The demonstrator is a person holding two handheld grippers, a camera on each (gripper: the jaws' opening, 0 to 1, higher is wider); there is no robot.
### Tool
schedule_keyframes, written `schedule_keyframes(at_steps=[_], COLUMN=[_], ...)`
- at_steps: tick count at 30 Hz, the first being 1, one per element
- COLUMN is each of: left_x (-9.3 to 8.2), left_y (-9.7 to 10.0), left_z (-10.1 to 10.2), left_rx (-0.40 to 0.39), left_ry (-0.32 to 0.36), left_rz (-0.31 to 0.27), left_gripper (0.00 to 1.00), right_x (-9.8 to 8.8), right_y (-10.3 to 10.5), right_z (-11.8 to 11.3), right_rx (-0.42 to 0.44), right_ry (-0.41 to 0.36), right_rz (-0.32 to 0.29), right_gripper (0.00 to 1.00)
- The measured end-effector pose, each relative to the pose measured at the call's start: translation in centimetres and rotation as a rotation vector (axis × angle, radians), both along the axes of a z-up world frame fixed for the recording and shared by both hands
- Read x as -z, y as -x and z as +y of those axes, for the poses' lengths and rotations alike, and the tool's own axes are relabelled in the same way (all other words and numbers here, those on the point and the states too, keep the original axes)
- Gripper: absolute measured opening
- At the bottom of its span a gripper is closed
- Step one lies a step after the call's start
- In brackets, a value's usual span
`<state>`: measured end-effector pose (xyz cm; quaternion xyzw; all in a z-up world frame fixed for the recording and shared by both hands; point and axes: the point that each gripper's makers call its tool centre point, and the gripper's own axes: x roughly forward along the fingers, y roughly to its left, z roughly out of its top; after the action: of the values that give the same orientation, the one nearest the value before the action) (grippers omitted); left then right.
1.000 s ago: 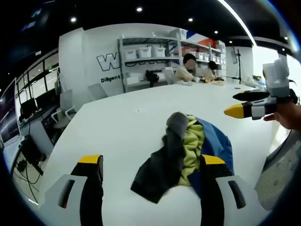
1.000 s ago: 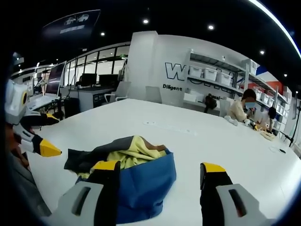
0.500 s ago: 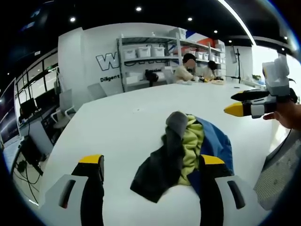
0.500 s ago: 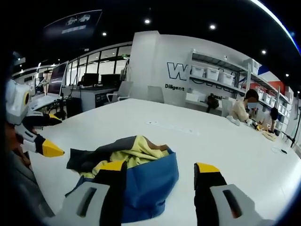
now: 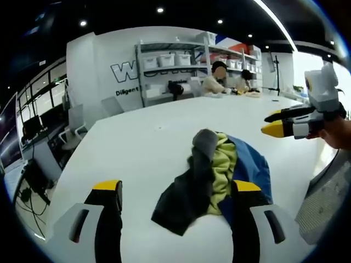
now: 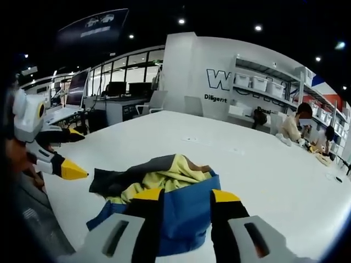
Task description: Fold the garment on the visible template until the final outline fits inside the template.
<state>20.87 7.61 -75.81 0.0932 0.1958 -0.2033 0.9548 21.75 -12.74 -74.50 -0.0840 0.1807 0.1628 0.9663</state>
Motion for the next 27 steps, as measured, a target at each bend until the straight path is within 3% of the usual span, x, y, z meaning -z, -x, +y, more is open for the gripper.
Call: schedule_keyframes(at_steps=[6,8,20,27], left_x=[0.0,0.2,0.9,1.5], left_y=[0.1,0.1,0.3,0.6], left_z=[0.0,0.1,0.0,-0.2], left_rx=[0.002,0.000,0.004,0.013], left_ry=[-0.002,-0.006,-0.014,-0.019], left_rz=[0.005,0.016,0.043,0.071], left_gripper=[0.76,0.76,0.76,0.76], right_x=[0.4,1.8,2.0,2.9], right_y=[0.9,1.5,1.8,2.7], right_z=[2.0,2.7,3.7,5.0], right_rx=[-0.084,-0.120,-0.163,-0.227], right_ry=[0.001,0.026,0.042,0.040], right_rz=[0.031,0.095,0.090,0.139], right_gripper=[0.25,0.26,0.24,0.23])
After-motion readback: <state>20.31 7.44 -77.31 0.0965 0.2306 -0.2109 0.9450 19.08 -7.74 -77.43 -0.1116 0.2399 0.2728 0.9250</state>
